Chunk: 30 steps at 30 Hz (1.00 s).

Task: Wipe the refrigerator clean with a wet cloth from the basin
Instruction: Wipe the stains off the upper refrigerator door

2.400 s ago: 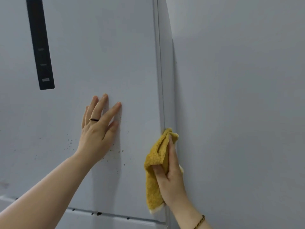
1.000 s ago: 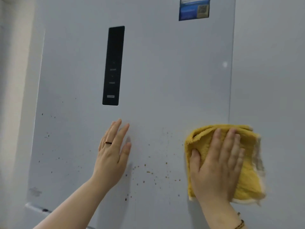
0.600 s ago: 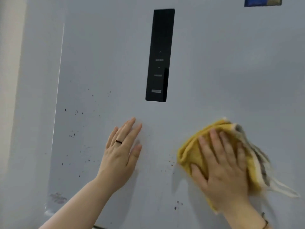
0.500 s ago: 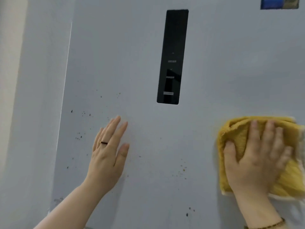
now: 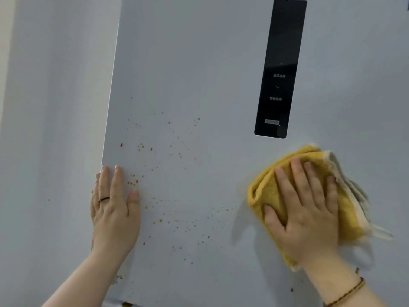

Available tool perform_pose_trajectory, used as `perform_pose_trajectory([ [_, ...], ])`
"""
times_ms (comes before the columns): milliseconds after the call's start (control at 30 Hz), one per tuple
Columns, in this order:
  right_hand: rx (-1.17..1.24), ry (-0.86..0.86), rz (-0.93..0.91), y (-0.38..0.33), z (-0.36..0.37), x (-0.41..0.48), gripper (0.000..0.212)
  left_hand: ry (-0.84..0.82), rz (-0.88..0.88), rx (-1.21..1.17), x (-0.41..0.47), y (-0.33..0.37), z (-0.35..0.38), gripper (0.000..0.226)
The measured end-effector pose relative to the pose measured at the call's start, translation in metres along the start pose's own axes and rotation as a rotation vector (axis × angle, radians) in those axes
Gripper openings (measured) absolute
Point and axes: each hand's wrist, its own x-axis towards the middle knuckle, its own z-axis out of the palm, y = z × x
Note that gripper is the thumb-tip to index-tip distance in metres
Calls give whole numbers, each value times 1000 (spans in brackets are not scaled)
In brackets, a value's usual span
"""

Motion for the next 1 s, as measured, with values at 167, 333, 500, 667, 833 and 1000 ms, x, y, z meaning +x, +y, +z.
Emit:
perform_pose_trajectory([
  [167, 85, 10, 219, -67, 11, -9, 62, -44, -31, -77, 0, 2, -3, 55],
  [333, 184, -147, -625, -76, 26, -35, 48, -81, -106, -194, 6, -8, -21, 54],
  [500, 143, -36, -335, -58, 17, 44, 53, -221, -89, -370, 7, -18, -33, 57],
  [667, 89, 27, -51, -102, 23, 47, 52, -233, -189, -543, 12, -29, -38, 57],
  [833, 194, -81, -645, -107, 32, 37, 43, -265, -308, -724, 19, -33, -47, 45],
  [1000, 94, -34, -422, -106, 29, 119, 57, -276, -340, -860, 26, -42, -53, 32],
])
